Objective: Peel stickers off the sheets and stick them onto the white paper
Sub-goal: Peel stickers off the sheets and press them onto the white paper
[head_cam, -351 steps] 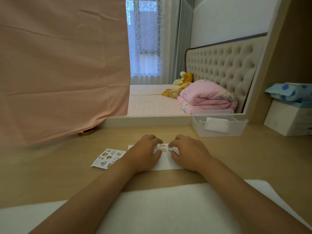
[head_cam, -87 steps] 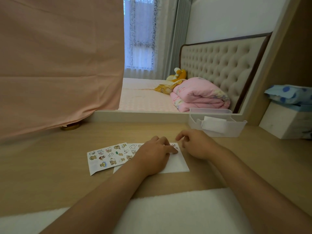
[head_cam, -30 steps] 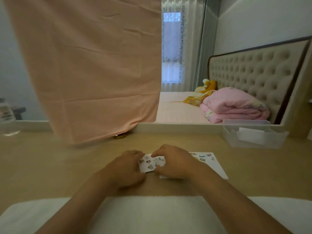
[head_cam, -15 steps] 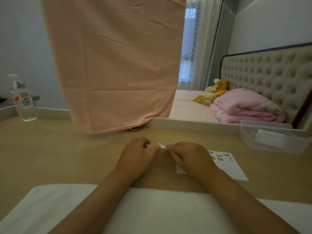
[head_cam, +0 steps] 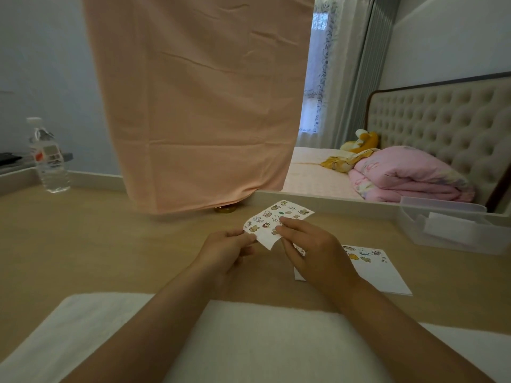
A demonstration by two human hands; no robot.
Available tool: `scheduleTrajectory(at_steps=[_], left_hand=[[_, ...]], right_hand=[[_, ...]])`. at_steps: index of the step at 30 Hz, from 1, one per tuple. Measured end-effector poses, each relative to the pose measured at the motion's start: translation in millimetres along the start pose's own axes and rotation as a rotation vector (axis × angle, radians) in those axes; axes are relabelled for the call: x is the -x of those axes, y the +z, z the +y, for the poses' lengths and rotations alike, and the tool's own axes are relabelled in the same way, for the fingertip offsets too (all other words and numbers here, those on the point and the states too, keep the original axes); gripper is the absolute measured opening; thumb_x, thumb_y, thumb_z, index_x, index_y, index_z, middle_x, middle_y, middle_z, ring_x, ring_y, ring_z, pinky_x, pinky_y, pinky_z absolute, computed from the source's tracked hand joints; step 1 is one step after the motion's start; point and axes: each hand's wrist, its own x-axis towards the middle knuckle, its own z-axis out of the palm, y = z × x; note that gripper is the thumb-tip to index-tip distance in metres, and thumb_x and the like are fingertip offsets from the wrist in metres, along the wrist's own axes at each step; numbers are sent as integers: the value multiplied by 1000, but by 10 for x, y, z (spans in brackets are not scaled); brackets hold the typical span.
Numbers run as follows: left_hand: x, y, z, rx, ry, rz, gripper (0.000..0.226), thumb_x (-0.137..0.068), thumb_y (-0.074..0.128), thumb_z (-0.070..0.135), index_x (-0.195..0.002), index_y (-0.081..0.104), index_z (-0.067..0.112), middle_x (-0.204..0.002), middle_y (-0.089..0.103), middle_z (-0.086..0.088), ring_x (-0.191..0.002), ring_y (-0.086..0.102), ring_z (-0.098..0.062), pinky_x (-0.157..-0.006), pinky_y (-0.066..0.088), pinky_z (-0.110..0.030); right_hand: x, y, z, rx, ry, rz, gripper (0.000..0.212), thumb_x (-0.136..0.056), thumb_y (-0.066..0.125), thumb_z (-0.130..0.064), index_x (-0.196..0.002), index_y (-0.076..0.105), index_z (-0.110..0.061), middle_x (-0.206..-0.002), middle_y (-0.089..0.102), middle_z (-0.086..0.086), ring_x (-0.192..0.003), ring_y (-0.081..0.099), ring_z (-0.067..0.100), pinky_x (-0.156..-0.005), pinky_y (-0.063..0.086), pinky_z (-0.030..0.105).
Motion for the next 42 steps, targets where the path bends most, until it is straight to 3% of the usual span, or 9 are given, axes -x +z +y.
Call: scheduleTrajectory(at_steps=[4,7,11,17,21,24,32,37,42], left_hand=[[-50,-4,-26,82,-13,42,30,-85,78,13,-114,70,10,-82,72,-8,-67,60,-12,-61,46,-24],[-77,6,-68,120,-8,29,35,-84,79,11,-117,69,8,-90,76,-8,-75,68,-11,-59,46,-23],[-69,21,-81,120,21,13,39,-83,79,12,-120,67,10,-94,78,-5,-80,73,-11,-59,44,-22],[33,51,-47,-18,123,22,18,-86,78,21,-102,74,19,-96,77,-1,-86,72,-13,-69,48,-25],[71,115,-62,-49,186,-43,11,-86,78,20,-97,75,20,-92,77,0,-82,72,-15,-74,51,-28],[75,153,-68,-65,218,-60,8,-89,74,22,-97,75,21,-90,77,1,-83,73,-15,-76,53,-30],[62,164,-93,-161,330,-34,16,-100,59,24,-100,74,19,-91,77,3,-79,72,-9,-66,55,-24],[48,156,-122,-189,411,-45,16,-101,58,23,-102,73,23,-89,75,8,-76,71,-7,-68,58,-24],[41,148,-124,-192,443,-53,16,-100,58,21,-99,74,24,-86,74,11,-72,68,-4,-68,58,-23]], right_hand=[[4,-44,-84,-25,84,-54,26,-89,65,-23,-112,78,-22,-116,73,-7,-95,67,1,-83,56,19],[-37,-70,-160,-18,140,-99,26,-90,57,-36,-102,79,-28,-102,74,-15,-76,63,-1,-66,47,13],[-98,-36,-198,0,178,-129,22,-92,58,-38,-98,78,-29,-97,73,-14,-78,66,6,-58,52,24],[-154,17,-228,-58,291,-157,18,-92,68,-32,-109,75,-33,-99,68,-17,-72,53,-8,-65,38,10],[-179,14,-217,-124,337,-153,20,-93,68,-33,-112,75,-30,-104,70,-14,-88,60,0,-70,46,16],[-200,6,-208,-154,365,-140,18,-94,69,-32,-109,76,-28,-104,70,-14,-79,55,-6,-69,40,11],[-202,2,-244,-159,375,-133,16,-91,72,-32,-105,78,-27,-100,71,-14,-74,54,-10,-67,37,7],[-236,-20,-286,-249,507,-107,15,-88,76,-35,-100,80,-26,-97,74,-12,-74,57,-5,-67,46,17],[-283,-55,-277,-306,596,-140,19,-86,77,-39,-98,80,-25,-95,75,-11,-80,63,-1,-65,46,15]])
